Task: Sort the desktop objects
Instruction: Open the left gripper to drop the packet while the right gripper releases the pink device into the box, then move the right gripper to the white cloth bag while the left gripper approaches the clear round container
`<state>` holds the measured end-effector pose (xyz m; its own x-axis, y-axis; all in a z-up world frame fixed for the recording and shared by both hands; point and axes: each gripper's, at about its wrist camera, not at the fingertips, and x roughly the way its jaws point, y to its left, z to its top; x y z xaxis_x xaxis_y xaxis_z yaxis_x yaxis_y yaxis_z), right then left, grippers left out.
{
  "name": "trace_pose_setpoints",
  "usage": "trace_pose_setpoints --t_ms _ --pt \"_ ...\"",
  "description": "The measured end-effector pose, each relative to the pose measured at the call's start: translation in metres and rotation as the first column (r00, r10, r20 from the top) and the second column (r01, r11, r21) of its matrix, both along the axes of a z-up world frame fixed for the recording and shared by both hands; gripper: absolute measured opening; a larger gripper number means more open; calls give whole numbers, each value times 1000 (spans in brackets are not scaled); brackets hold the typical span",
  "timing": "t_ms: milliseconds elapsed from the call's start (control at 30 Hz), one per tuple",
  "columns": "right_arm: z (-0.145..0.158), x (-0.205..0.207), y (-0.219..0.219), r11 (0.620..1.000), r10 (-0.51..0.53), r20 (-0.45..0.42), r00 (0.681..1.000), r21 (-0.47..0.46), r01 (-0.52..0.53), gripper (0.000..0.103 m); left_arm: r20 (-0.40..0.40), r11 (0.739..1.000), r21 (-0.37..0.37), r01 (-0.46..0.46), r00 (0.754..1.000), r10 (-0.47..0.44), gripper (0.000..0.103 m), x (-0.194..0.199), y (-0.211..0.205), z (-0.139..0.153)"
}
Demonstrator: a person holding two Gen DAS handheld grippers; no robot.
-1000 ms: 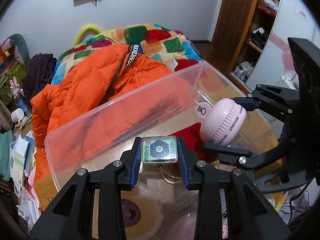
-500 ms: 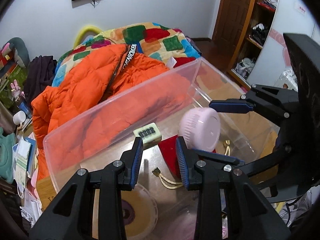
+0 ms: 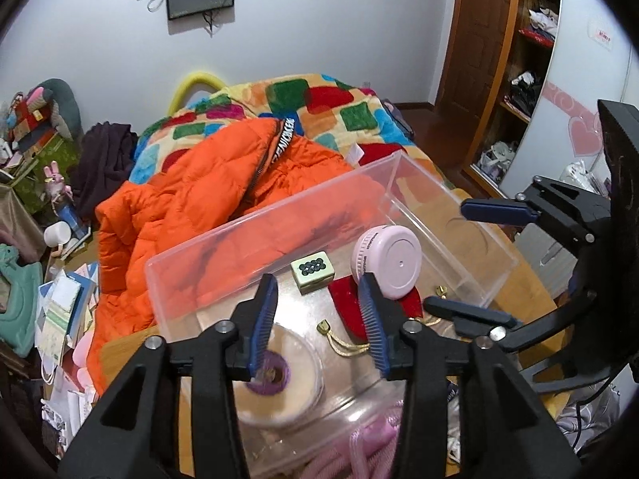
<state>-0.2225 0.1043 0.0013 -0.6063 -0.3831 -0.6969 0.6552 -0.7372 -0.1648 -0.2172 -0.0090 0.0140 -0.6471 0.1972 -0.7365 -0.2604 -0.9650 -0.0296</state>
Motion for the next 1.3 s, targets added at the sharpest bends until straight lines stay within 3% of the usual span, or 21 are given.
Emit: trace_pose_setpoints --t_ms 300,433,567,733,933,1133,1300 --pt "26 27 22 998 -34 -50 998 -60 31 84 -69 999 3 -47 997 47 61 36 -5 21" --pt "41 41 29 995 -49 -78 996 -88 42 88 -97 997 2 -73 993 72 77 54 -7 26" --pt "49 56 37 992 -59 -103 993 -114 48 97 -101 997 12 -79 992 79 91 70 -10 27" --pt "51 77 42 995 -53 -162 985 -95 38 98 -91 996 24 -84 992 86 93 92 -12 23" --pt "33 100 45 998 -44 -188 981 -60 34 99 -73 992 50 -118 990 121 94 119 -16 7" --pt "6 113 54 995 -66 -126 990 -78 56 100 -78 980 72 -187 978 193 94 142 -20 -17" --pt "-15 115 65 987 -127 -75 989 -110 119 100 -34 967 114 -230 971 235 94 153 -16 -42"
